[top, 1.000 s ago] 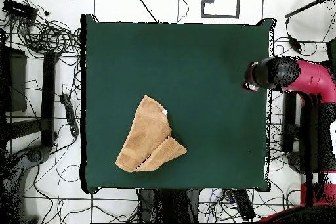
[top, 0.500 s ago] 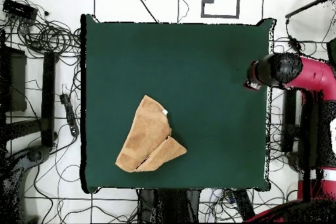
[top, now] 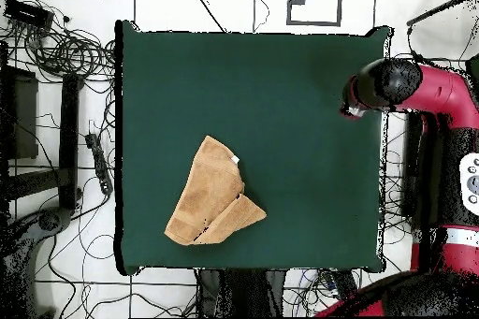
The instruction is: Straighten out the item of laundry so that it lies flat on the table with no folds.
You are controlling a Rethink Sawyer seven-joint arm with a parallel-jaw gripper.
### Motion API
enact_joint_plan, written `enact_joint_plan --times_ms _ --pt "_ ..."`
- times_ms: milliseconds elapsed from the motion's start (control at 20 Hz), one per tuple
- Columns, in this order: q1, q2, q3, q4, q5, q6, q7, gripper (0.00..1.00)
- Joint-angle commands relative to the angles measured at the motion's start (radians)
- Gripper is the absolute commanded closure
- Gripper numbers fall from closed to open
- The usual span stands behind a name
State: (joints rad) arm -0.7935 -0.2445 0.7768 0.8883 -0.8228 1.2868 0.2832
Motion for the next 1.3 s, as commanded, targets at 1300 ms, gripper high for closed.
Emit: enact_joint_plan --times_ms 1300 --pt "0.288 0.191 0.008 -0.411 -0.001 0.190 -0.022 0.00"
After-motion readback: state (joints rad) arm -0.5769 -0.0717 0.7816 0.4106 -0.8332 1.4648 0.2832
